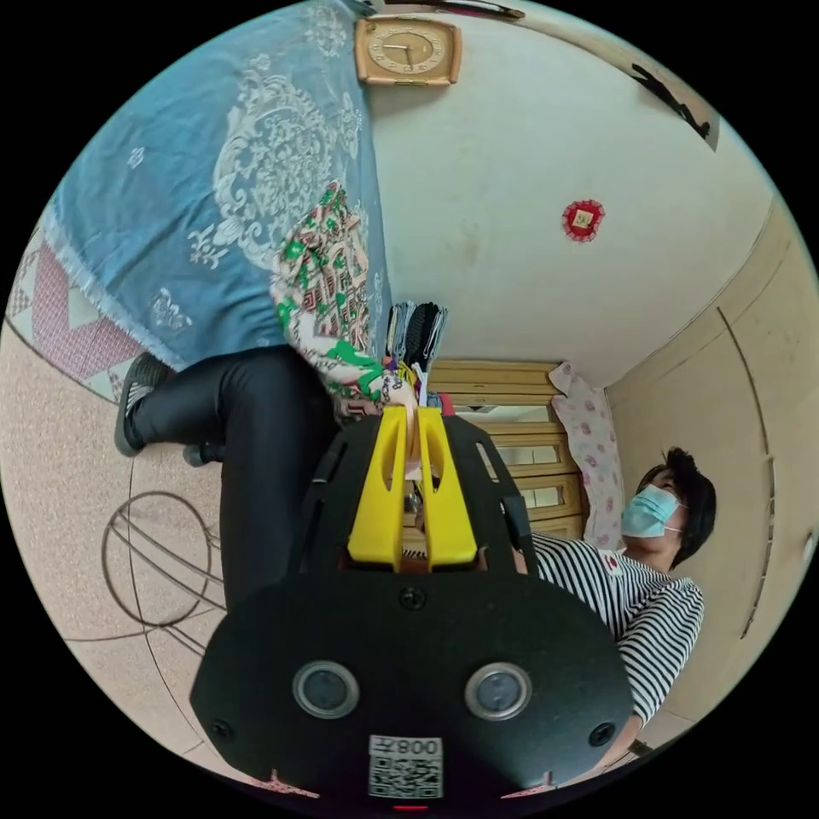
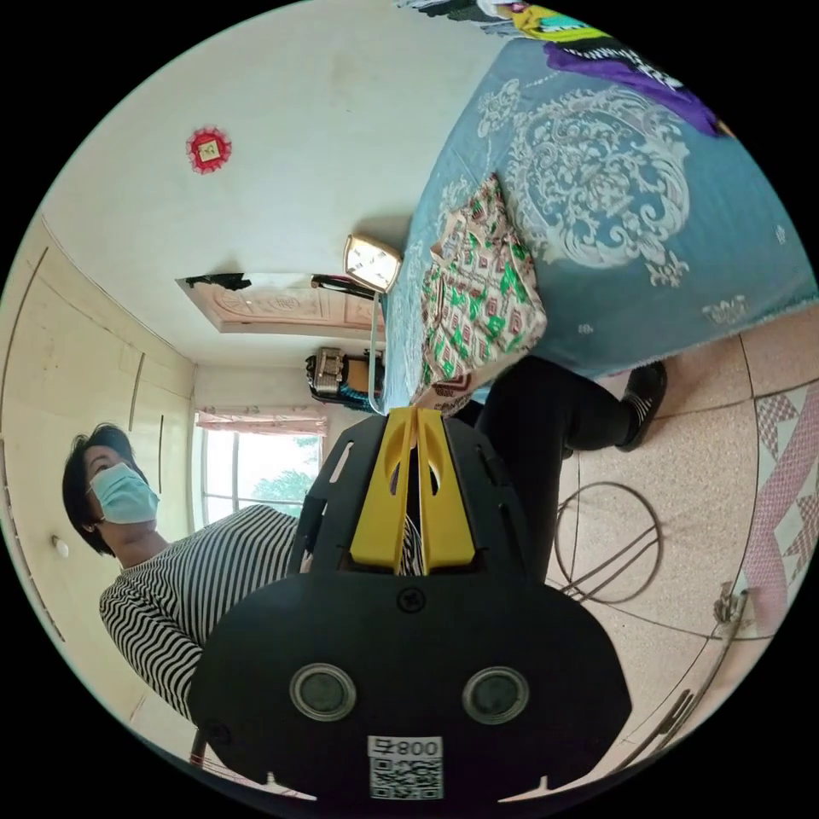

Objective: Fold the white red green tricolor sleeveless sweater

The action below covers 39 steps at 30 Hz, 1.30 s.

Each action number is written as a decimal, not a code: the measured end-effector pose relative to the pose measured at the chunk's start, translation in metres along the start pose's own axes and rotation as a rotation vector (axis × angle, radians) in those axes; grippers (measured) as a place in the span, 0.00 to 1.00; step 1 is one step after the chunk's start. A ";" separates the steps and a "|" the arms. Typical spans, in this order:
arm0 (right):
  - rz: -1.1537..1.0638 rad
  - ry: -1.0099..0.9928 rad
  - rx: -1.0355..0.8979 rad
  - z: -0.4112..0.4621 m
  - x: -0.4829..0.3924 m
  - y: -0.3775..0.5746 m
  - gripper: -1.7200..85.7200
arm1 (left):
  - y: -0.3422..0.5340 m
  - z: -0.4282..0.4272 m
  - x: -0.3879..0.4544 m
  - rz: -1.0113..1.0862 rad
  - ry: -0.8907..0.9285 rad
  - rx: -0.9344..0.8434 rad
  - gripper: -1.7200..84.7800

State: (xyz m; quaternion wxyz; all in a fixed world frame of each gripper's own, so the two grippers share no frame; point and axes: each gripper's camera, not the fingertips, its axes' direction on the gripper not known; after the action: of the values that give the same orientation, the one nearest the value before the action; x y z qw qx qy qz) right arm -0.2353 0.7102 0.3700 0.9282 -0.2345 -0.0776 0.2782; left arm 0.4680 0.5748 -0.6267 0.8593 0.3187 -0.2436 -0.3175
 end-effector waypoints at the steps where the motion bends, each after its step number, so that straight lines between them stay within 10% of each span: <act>1: -0.017 -0.004 0.014 0.000 -0.005 -0.018 0.02 | -0.019 0.005 0.006 0.012 -0.005 0.007 0.05; 39: 0.055 0.177 -0.054 0.136 0.000 -0.562 0.02 | -0.493 0.202 0.001 -0.046 -0.279 0.081 0.06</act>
State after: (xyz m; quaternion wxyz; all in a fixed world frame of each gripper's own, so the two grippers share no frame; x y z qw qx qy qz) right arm -0.0030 0.3509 0.7584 0.9168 -0.2852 0.0037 0.2795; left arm 0.1511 0.2012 -0.8356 0.7961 0.3110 -0.3661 -0.3681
